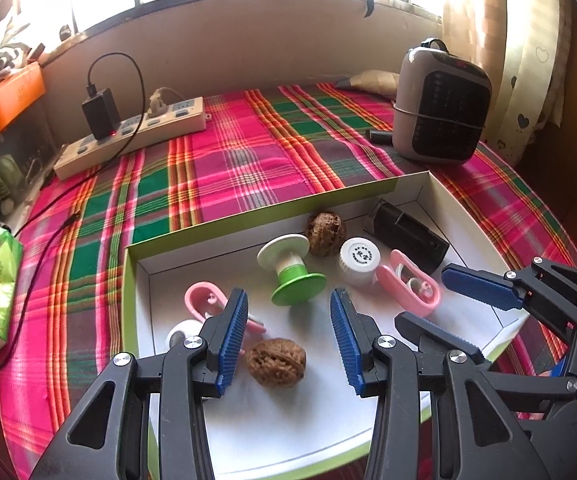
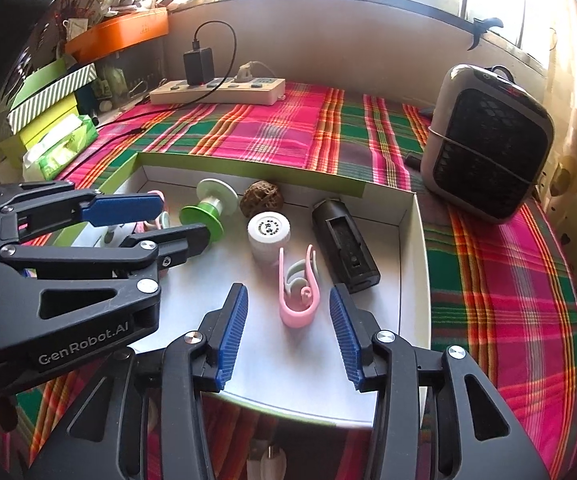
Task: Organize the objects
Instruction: 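Open right gripper releasing pink clip in box while left gripper releases green spool, then withdraw both grippers from the box toward the white knob and white cable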
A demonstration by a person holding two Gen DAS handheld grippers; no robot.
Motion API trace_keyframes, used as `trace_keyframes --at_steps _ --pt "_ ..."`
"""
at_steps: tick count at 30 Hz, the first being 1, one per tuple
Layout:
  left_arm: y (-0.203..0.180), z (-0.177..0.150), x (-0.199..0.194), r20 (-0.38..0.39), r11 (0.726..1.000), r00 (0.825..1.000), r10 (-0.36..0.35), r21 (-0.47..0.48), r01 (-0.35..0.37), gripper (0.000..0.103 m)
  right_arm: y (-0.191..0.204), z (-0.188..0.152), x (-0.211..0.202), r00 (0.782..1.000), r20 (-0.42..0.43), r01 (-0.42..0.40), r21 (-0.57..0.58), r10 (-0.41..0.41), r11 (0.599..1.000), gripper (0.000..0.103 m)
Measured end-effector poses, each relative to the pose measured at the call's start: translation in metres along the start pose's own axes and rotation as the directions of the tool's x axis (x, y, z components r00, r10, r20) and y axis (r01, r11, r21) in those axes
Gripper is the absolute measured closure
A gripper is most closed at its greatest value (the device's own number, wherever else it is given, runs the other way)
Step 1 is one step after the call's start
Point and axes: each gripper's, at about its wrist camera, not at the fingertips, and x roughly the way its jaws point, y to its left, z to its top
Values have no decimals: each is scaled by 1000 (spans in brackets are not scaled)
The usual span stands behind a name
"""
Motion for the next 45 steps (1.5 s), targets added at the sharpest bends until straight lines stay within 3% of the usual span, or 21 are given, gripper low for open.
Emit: trace_keyframes --at_steps 26,45 --pt "-2 -40 -59 83 997 997 0 -76 7 62 6 -29 -50 997 72 4 66 -9 998 59" --pt "1 -80 -77 93 994 995 36 -109 -25 62 11 -61 -77 995 95 11 97 -21 995 59"
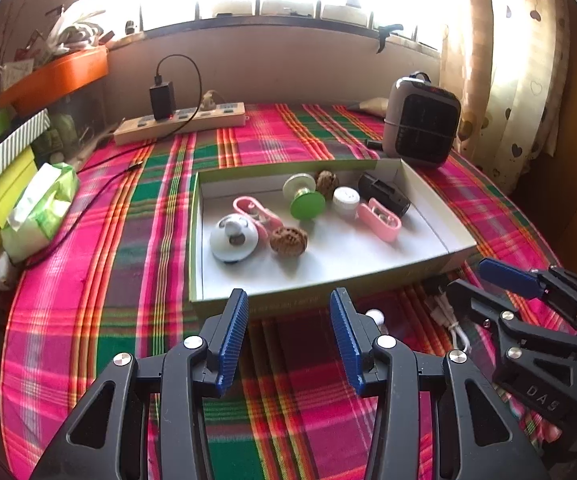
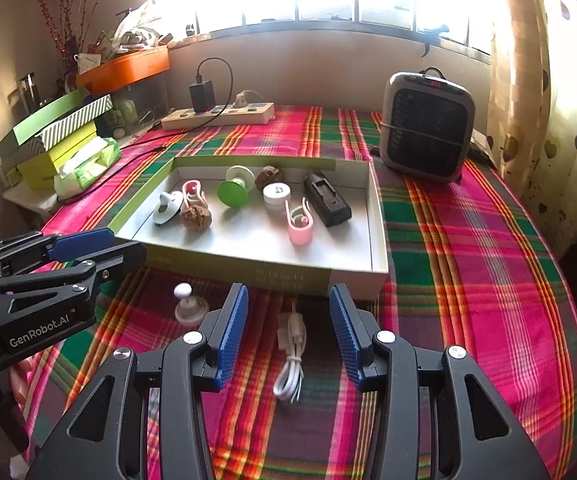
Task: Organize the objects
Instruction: 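Withdraw both grippers from the box toward the white knob and white cable, then grasp the white USB cable with right gripper while left gripper grasps white knob object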
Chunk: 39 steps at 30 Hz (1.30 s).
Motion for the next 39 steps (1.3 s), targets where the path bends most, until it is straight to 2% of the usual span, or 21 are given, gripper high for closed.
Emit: trace_keyframes --at_steps 14,25,35,39 --pt "-2 -22 5 -46 997 996 -72 -21 71 62 -9 -23 5 999 -53 10 31 -8 999 59" --pt "-4 -25 11 -69 994 992 -107 -32 105 62 -4 -23 22 992 -127 11 5 -10 1000 58" --pt "-9 -23 18 -89 991 987 -133 -29 131 61 -2 -19 27 991 -136 15 -21 -17 1000 59" --pt "-12 -22 19 -92 989 984 -150 -25 148 61 -3 -19 26 991 -133 24 -20 -26 1000 73"
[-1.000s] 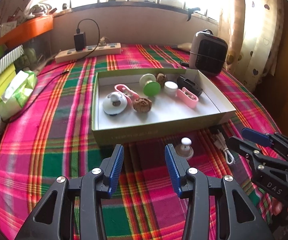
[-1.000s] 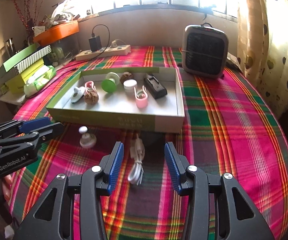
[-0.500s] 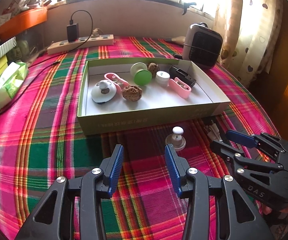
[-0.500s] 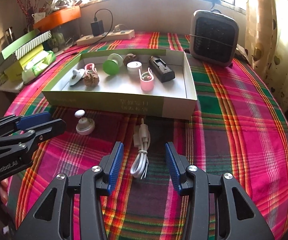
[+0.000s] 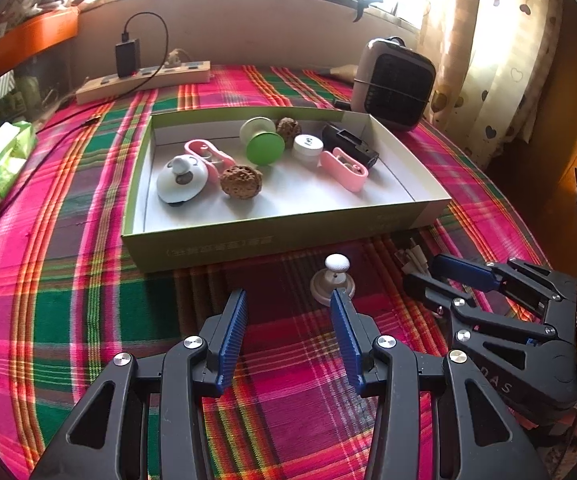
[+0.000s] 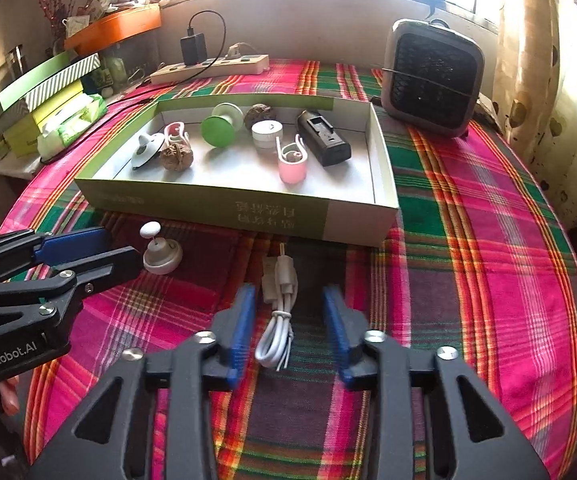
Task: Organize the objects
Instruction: 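Grasp the white USB cable with right gripper while left gripper grasps white knob object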
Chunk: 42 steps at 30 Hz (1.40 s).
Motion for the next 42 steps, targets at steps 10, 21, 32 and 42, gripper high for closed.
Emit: trace_keyframes --at_steps 10,21,32,42 --pt "-9 4 7 -20 999 1000 -23 28 24 61 -3 -2 -2 1000 5 -16 2 16 1000 85" --pt "-15 8 15 -37 999 999 -24 38 25 61 -12 -7 -7 1000 14 -8 28 7 1000 85" --pt "-17 11 18 -38 999 999 -10 46 12 62 -14 -8 -8 1000 12 -15 34 14 999 85" --pt "-16 11 19 -32 999 999 16 45 -15 71 -13 -8 -7 1000 9 -19 38 19 999 85"
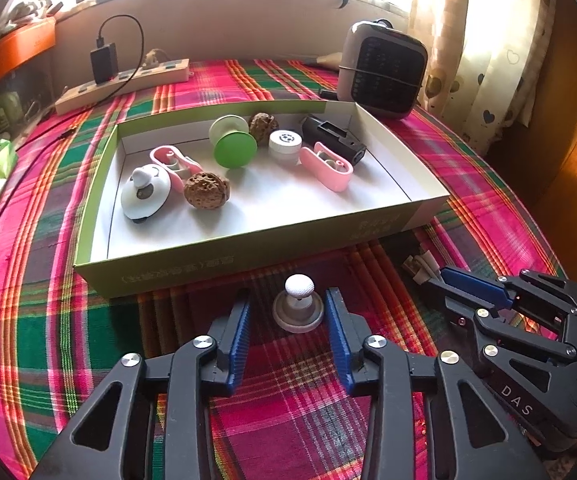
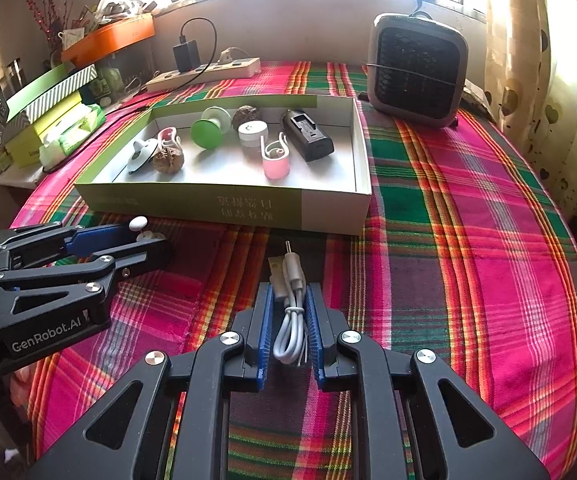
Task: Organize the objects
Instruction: 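Grasp the white USB cable with right gripper while left gripper grasps white knob object, then carry the white cable and white knob object into the white box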
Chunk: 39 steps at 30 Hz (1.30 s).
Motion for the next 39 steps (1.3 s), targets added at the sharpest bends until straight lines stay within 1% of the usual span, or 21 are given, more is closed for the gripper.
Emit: trace_keyframes --at_steps 5,22,30,39 --pt "0 0 0 0 1000 1000 0 0 0 79 0 0 0 1000 0 0 0 0 1000 85" --pt "1 -1 -1 2 1000 1000 3 -1 -3 79 0 0 -1 1000 2 3 0 -3 1000 85" --pt "-2 0 -10 39 1000 999 20 20 -20 79 0 0 -4 1000 21 -11 -2 11 1000 85" --pt "-3 2 -14 54 999 998 21 23 -23 79 1 3 -9 999 40 -20 -2 20 1000 85"
